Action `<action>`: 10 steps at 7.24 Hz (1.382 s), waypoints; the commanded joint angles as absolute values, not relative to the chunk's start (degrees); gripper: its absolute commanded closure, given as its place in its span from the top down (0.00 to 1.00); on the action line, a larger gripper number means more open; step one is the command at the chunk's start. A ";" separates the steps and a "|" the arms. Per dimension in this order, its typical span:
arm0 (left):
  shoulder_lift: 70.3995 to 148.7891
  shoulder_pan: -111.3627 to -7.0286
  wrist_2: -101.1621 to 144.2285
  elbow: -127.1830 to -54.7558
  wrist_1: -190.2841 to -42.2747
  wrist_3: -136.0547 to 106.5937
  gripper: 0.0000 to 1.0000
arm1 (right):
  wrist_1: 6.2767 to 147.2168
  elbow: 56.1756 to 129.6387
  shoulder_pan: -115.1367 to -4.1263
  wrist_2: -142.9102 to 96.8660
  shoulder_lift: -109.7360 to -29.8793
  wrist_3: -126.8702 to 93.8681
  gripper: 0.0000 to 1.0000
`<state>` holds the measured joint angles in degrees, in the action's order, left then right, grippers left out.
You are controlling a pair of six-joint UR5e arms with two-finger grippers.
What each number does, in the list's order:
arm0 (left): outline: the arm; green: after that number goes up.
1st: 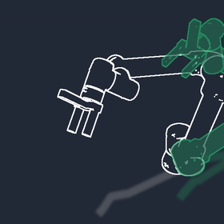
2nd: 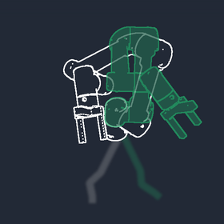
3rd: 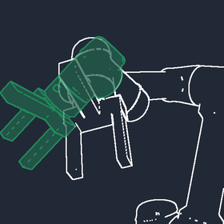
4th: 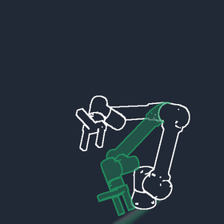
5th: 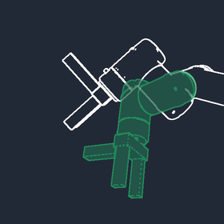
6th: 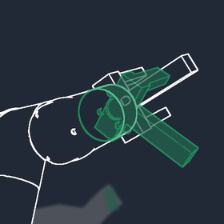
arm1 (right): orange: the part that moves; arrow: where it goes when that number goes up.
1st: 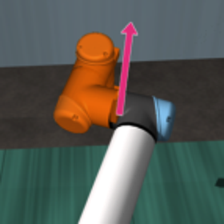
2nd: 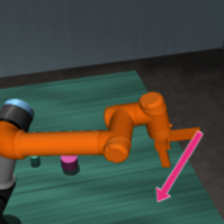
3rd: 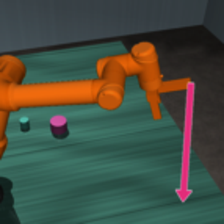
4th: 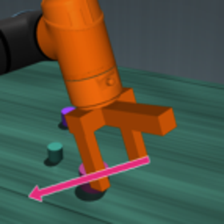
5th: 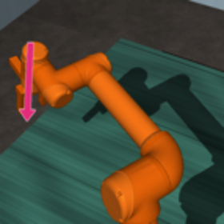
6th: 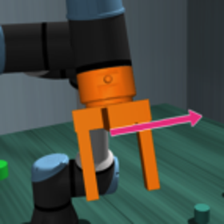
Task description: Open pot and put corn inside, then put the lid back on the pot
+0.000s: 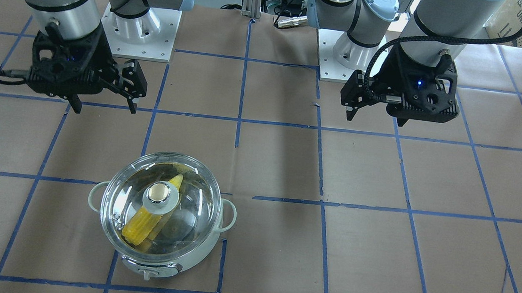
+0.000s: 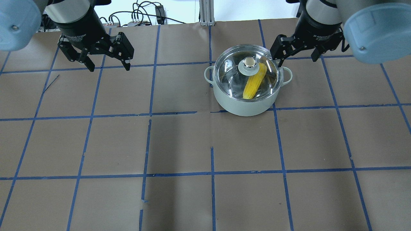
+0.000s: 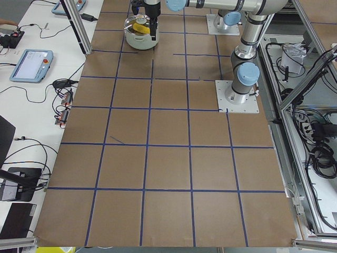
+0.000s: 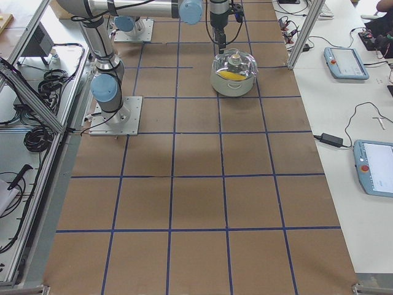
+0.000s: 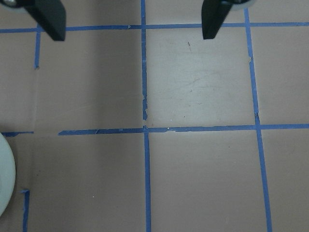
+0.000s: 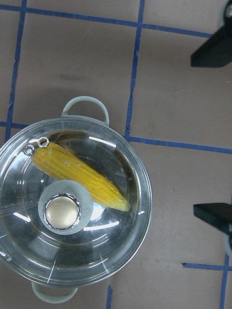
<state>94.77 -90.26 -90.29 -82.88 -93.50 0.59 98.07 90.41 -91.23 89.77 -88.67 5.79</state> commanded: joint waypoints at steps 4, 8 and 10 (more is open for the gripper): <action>94.83 -90.26 -90.26 -82.88 -93.52 0.62 1.00 | 96.50 92.10 -91.41 89.21 -90.00 5.36 0.99; 94.83 -90.26 -90.26 -82.88 -93.43 0.44 1.00 | 97.29 93.08 -91.41 89.21 -90.70 5.71 1.00; 94.83 -90.26 -90.26 -82.88 -93.43 0.53 1.00 | 97.99 91.86 -91.67 88.77 -90.01 5.02 0.99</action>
